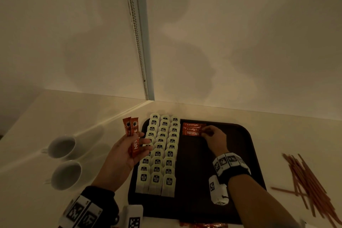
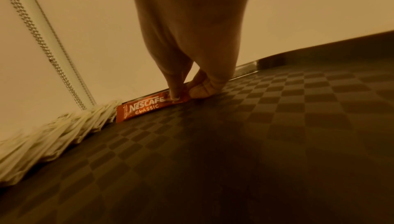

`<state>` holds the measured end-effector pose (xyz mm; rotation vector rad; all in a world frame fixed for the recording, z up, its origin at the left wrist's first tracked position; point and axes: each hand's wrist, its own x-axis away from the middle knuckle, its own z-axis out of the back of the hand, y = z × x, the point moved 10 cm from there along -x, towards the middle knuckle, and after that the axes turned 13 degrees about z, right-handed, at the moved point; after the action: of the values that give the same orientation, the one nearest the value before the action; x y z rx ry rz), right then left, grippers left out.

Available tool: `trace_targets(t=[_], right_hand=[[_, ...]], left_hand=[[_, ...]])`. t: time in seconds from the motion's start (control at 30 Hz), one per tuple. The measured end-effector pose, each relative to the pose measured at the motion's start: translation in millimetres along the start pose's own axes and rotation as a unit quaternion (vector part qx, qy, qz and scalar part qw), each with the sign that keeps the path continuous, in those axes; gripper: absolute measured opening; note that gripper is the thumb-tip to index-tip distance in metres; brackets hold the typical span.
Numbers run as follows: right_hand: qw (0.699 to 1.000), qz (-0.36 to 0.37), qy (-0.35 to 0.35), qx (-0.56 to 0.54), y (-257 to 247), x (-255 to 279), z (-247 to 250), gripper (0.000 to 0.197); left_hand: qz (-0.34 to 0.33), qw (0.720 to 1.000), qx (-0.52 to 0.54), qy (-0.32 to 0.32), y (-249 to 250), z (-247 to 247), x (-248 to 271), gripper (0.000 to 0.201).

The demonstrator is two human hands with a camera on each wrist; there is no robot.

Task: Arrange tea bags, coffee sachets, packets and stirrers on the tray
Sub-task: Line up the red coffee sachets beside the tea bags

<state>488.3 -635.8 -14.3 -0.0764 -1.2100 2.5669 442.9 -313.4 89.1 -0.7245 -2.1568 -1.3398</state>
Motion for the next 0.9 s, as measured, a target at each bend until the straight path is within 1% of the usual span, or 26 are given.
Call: trace_targets(t=[0.2, 0.3, 0.43, 0.5, 0.53, 0.6, 0.67, 0.7, 0.77, 0.8, 0.83, 0.9], right_hand=[[1.0, -0.001, 0.009, 0.029, 6.7, -4.1, -1.2, 0.018], [0.999, -0.002, 0.013, 0.034, 8.2, -4.8, -0.9, 0.019], [0.999, -0.002, 0.028, 0.03, 7.9, -4.0, 3.8, 0.025], [0.999, 0.0, 0.044, 0.009, 3.1, -2.5, 10.5, 0.026], [0.999, 0.009, 0.051, -0.011, -4.5, -1.5, 14.0, 0.023], [0.996, 0.044, 0.054, -0.057, -36.3, 4.4, 21.5, 0.016], [0.988, 0.091, 0.022, -0.122, -85.7, 17.5, 24.4, 0.015], [0.978, 0.111, -0.014, -0.175, -112.7, 27.6, 22.3, 0.019], [0.945, 0.139, -0.107, -0.277, -159.9, 51.8, 12.2, 0.025], [0.931, 0.155, -0.143, -0.297, -176.4, 62.7, 7.7, 0.025], [0.924, 0.172, -0.163, -0.3, -187.6, 71.1, 4.9, 0.023], [0.919, 0.189, -0.163, -0.306, -195.2, 80.1, 1.9, 0.016]], left_hand=[[0.01, 1.0, -0.009, -0.003, -2.7, -2.0, -0.8, 0.02], [0.009, 0.999, -0.044, -0.014, -5.6, -7.0, 1.5, 0.022], [-0.027, 0.992, -0.127, -0.001, 1.2, -12.3, 5.8, 0.019], [-0.052, 0.985, -0.167, 0.011, 8.0, -15.1, 6.2, 0.017], [-0.065, 0.98, -0.188, 0.018, 11.9, -16.5, 6.4, 0.015], [-0.091, 0.968, -0.23, 0.03, 20.0, -20.0, 6.8, 0.013], [-0.114, 0.959, -0.257, 0.032, 27.0, -25.3, 7.9, 0.01], [-0.124, 0.955, -0.266, 0.031, 29.5, -28.3, 8.6, 0.009], [-0.141, 0.946, -0.29, 0.029, 32.9, -35.3, 10.7, 0.01], [-0.15, 0.941, -0.302, 0.031, 34.2, -38.2, 12.2, 0.011], [-0.158, 0.938, -0.307, 0.032, 35.6, -40.7, 14.4, 0.013], [-0.162, 0.944, -0.285, 0.025, 37.1, -43.1, 18.2, 0.015]])
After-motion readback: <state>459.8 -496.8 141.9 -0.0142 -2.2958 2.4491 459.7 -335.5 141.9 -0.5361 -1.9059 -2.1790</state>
